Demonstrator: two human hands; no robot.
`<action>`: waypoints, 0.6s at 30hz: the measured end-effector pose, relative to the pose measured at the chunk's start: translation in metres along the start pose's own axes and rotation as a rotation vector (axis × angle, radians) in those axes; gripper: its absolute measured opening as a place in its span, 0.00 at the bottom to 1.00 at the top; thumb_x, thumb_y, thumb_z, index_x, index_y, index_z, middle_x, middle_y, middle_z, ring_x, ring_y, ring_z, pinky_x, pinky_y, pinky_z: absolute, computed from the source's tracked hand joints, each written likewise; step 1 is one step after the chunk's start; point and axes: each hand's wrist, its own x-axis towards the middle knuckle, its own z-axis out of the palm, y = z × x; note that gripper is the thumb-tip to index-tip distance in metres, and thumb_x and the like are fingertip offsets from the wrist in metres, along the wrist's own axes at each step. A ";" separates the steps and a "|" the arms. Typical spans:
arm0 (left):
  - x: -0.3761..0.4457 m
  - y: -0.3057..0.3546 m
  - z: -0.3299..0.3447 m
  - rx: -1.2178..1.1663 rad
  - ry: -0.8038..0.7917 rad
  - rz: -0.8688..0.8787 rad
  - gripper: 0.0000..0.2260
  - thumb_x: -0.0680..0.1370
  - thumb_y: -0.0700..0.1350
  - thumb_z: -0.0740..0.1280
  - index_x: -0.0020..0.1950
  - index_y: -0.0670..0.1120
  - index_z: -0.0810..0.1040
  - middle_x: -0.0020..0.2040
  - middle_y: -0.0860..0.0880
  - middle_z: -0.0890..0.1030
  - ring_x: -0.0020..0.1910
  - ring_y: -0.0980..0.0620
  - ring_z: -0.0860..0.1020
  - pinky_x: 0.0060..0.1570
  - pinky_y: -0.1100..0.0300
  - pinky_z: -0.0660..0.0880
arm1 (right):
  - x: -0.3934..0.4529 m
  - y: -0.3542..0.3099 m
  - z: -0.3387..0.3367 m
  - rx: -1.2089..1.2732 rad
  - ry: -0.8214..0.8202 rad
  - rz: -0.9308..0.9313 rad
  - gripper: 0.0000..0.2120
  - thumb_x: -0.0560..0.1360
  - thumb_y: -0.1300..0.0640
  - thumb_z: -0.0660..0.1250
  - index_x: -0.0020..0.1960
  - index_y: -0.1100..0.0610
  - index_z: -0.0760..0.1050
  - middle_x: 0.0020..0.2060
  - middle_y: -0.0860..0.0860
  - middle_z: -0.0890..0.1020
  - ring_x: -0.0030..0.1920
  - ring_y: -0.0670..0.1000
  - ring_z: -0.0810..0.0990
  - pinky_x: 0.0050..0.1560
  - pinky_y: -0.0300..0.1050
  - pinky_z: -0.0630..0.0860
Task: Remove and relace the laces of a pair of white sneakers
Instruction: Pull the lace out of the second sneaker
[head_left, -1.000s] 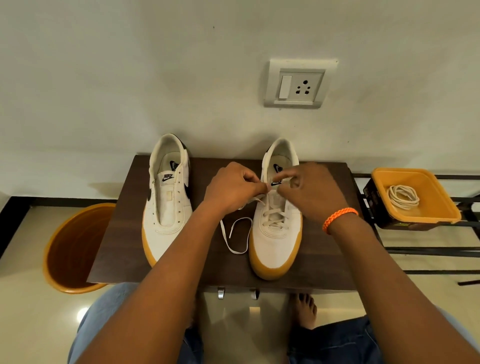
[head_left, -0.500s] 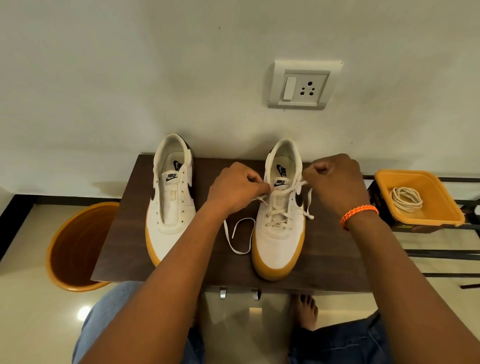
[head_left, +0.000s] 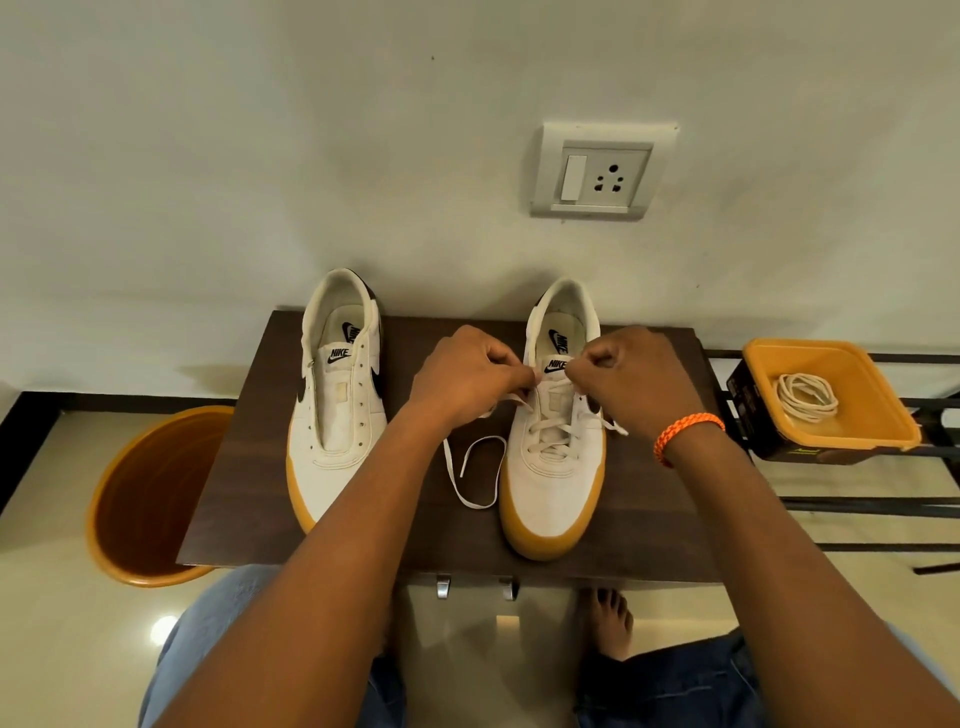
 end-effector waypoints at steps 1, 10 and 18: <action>0.000 0.000 -0.001 0.004 0.004 -0.007 0.09 0.77 0.56 0.76 0.41 0.52 0.89 0.37 0.56 0.87 0.38 0.53 0.85 0.50 0.44 0.84 | 0.000 0.001 -0.005 0.019 0.043 0.022 0.19 0.73 0.54 0.70 0.25 0.56 0.73 0.20 0.47 0.75 0.22 0.47 0.72 0.29 0.46 0.73; -0.001 0.004 0.014 0.098 0.147 0.165 0.12 0.75 0.51 0.77 0.52 0.57 0.75 0.51 0.56 0.79 0.45 0.55 0.80 0.47 0.46 0.83 | 0.008 0.036 -0.036 -0.167 0.057 0.240 0.13 0.73 0.55 0.71 0.30 0.56 0.82 0.28 0.54 0.80 0.31 0.54 0.76 0.35 0.43 0.70; -0.016 0.014 0.036 0.390 -0.025 0.294 0.06 0.79 0.51 0.72 0.53 0.57 0.88 0.84 0.59 0.49 0.80 0.47 0.54 0.70 0.42 0.66 | 0.007 0.024 -0.022 0.025 0.029 -0.007 0.19 0.80 0.61 0.65 0.67 0.46 0.80 0.41 0.47 0.84 0.41 0.50 0.83 0.53 0.47 0.80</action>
